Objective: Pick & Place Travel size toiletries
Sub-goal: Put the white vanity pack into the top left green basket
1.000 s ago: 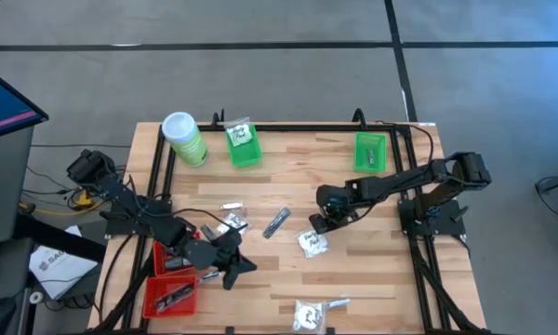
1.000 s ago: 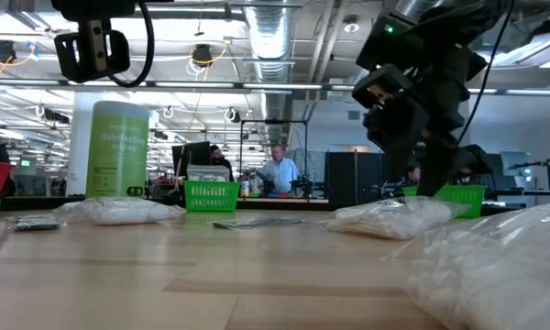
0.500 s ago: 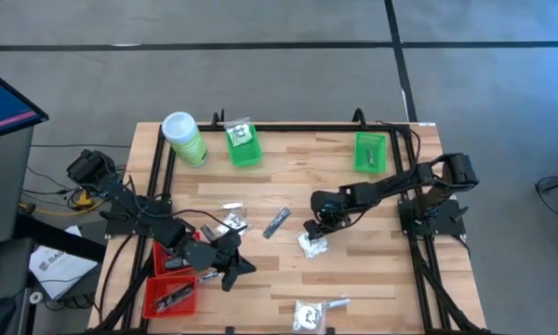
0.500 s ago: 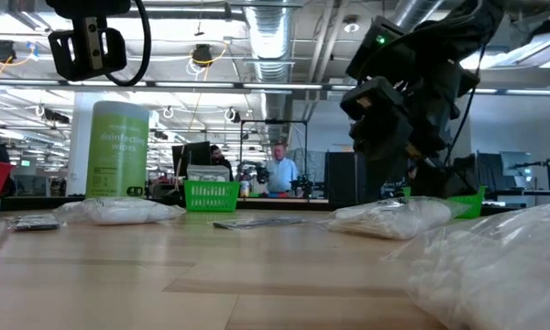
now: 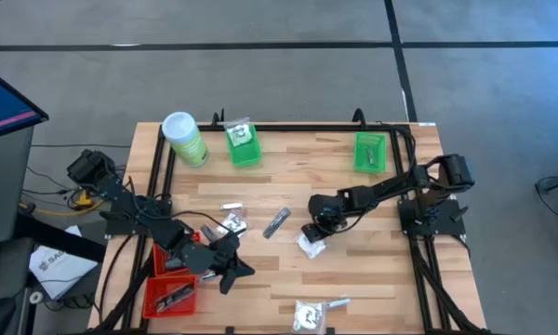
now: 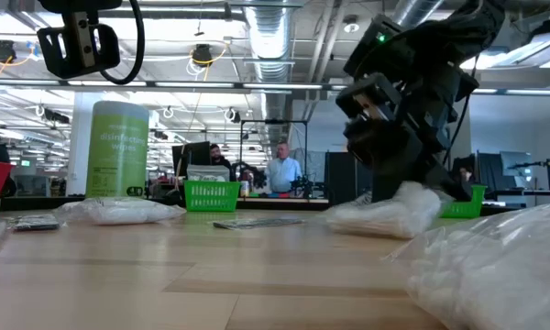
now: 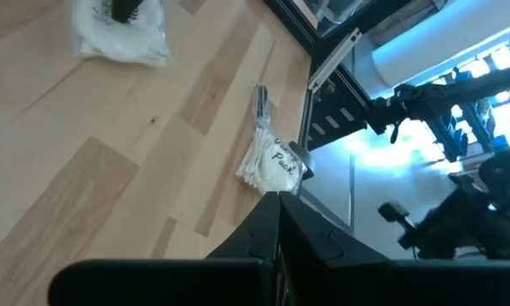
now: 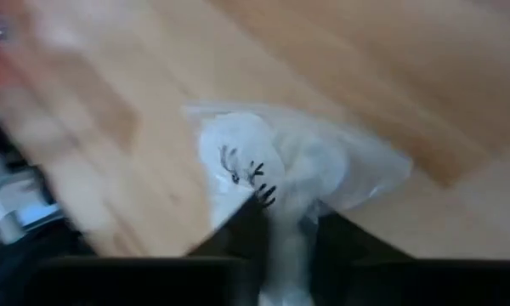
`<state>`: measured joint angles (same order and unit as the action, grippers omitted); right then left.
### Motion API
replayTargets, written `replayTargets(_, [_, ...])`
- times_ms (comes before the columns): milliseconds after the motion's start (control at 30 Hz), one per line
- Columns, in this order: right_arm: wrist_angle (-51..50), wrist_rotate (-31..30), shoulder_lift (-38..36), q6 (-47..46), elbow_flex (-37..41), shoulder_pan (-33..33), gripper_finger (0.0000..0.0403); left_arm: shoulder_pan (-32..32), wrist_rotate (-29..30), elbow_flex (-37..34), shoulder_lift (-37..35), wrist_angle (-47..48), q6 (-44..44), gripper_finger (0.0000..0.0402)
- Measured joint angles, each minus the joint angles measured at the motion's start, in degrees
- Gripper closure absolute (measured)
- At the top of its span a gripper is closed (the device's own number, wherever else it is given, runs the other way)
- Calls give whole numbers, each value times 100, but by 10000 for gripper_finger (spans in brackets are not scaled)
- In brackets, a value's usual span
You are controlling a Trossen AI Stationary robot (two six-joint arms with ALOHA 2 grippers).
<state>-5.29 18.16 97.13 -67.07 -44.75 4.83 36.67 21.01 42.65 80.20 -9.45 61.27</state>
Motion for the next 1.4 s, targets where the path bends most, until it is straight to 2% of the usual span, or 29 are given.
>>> replayTargets(67, [223, -2, -110, 11, 0, 38, 387, -38, 2, 0, 0, 0, 118, 400])
replayTargets(167, [433, -53, -267, 26, -147, 87, 380, -39, 59, 0, 0, 1, 358, 400])
replayTargets(300, [380, -361, -616, 198, -555, 210, 386, -36, 566, 0, 26, 11, 685, 400])
replayTargets(367, [363, -740, -800, 193, -727, 289, 395, 70, 1323, 0, 26, -26, 779, 400])
replayTargets(467, [367, -1426, -1087, 6, -972, 403, 392, 477, 3159, 0, 25, -188, 693, 400])
replayTargets(500, [381, -1643, -1156, -36, -1051, 433, 389, 588, 3608, 0, 24, -192, 688, 400])
replayTargets(567, [349, -2051, -1267, -42, -1209, 476, 387, 695, 4085, 0, 24, -186, 757, 400])
replayTargets(667, [395, -2522, -1358, 14, -1539, 576, 392, 634, 4088, 0, 24, -376, 812, 400])
replayTargets(733, [460, -2573, -1352, 193, -1823, 613, 396, 601, 4004, 0, 24, -636, 719, 400])
replayTargets(933, [182, -2588, -1242, 580, -2490, 622, 391, 582, 3955, 0, -134, -1555, -357, 397])
replayTargets(1000, [235, -2602, -1215, 601, -2650, 643, 391, 463, 3694, 0, -173, -1890, -713, 388])
replayTargets(1133, [190, -2573, -1143, 706, -2795, 684, 393, 179, 3040, 0, -245, -2577, -1326, 344])
replayTargets(1400, [223, -2576, -1152, 704, -2828, 730, 391, -16, 3002, 0, -499, -2916, -2044, 211])
